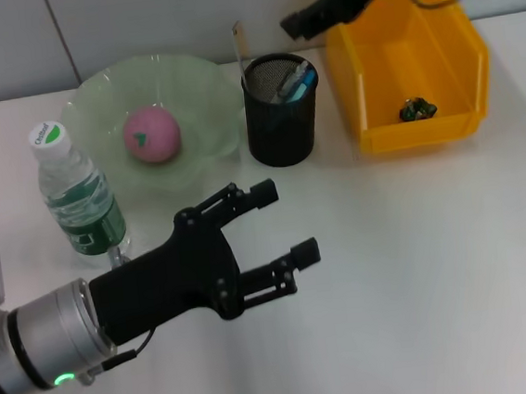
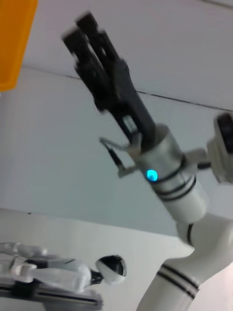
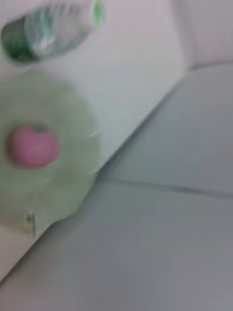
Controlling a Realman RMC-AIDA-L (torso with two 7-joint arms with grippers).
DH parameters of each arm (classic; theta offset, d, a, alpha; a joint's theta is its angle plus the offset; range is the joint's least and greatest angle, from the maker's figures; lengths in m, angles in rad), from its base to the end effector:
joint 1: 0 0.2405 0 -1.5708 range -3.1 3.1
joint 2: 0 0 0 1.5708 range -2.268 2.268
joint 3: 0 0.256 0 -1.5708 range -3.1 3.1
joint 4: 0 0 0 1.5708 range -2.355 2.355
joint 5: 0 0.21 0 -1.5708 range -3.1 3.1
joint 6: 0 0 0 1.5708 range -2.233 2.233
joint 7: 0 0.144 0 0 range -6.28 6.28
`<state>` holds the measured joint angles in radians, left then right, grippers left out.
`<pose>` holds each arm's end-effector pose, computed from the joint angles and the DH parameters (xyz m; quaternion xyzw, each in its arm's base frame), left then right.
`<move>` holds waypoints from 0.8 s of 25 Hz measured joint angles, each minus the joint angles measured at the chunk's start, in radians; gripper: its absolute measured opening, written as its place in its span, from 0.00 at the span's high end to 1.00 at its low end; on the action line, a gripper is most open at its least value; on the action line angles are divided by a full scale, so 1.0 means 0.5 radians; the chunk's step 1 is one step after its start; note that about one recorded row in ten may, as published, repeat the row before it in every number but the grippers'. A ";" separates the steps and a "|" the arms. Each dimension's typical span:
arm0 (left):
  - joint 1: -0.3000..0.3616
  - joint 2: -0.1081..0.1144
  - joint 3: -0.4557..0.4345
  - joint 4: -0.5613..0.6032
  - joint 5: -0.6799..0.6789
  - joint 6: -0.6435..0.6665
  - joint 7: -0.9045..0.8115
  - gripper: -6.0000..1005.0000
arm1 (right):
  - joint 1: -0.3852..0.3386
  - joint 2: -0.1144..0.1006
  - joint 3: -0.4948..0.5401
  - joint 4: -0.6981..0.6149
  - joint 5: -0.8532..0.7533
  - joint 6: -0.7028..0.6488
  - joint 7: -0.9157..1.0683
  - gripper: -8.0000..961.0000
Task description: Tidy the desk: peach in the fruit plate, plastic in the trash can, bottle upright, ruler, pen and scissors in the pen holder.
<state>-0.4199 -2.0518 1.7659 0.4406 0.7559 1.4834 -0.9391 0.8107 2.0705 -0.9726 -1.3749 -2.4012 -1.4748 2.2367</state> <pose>-0.2099 0.2762 -0.0686 -0.8866 -0.1319 -0.4352 0.0846 0.0959 0.4185 0.0754 -0.9489 0.1799 0.0431 0.2557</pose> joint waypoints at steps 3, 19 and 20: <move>0.016 0.004 -0.029 -0.003 0.090 -0.006 0.038 0.16 | -0.360 -0.002 0.012 -0.194 0.565 -0.018 -0.195 0.28; -0.014 0.195 -0.142 -0.020 0.449 -0.024 -0.104 0.16 | -0.939 -0.077 0.264 1.312 1.452 -0.656 -1.569 0.28; -0.024 0.215 -0.143 -0.025 0.472 -0.008 -0.137 0.16 | -0.928 -0.088 0.261 1.426 1.442 -0.654 -1.650 0.28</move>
<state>-0.4318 -1.9441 1.6943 0.4280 0.9920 1.4794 -1.0078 0.3470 2.0267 -0.8424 -0.6618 -1.6800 -1.8019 1.4117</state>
